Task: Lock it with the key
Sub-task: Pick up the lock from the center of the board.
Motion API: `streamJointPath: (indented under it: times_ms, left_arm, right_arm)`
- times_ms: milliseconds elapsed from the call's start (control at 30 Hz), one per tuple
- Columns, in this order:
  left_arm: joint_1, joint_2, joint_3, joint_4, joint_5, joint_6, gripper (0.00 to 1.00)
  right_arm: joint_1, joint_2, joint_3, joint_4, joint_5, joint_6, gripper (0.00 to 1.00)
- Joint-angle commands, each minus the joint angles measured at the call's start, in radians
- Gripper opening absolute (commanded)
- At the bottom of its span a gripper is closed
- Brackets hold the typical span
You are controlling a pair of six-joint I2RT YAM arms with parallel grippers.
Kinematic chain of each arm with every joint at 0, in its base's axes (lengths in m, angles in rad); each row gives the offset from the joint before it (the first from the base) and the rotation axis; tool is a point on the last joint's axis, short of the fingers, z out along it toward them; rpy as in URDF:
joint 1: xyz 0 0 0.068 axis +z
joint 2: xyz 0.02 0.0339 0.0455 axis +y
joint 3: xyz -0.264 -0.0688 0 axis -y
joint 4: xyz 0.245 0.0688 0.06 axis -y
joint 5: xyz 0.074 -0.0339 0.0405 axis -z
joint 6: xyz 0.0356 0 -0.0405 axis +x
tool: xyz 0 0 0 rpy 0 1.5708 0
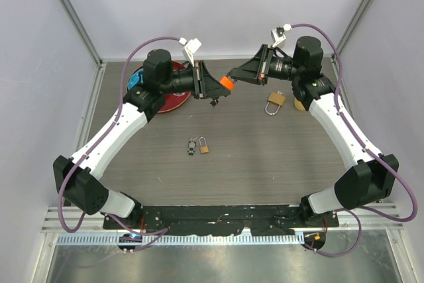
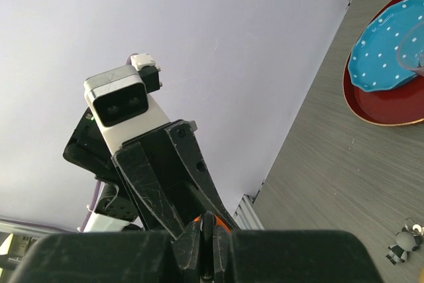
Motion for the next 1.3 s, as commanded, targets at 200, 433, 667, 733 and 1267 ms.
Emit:
streamJointPath:
  times_ms: [200,433,667,733,1267]
  left_arm:
    - [0.002,-0.011,-0.058,0.264,0.041,-0.151,0.00]
    - [0.054,-0.051,-0.117,0.360,0.066,-0.223,0.00]
    - [0.067,-0.057,-0.144,0.433,0.125,-0.293,0.00]
    - [0.067,-0.056,-0.150,0.461,0.133,-0.306,0.00]
    - [0.068,-0.019,-0.143,0.539,0.168,-0.373,0.00]
  right_arm:
    - [-0.021,-0.018,0.016,0.058,0.002,-0.068,0.39]
    - [-0.041,-0.001,0.024,0.021,-0.010,-0.113,0.49]
    - [-0.044,0.008,0.031,0.044,-0.037,-0.105,0.47]
    - [-0.045,0.013,0.031,0.075,-0.041,-0.097,0.46]
    - [-0.044,0.037,0.005,0.314,-0.027,0.059,0.40]
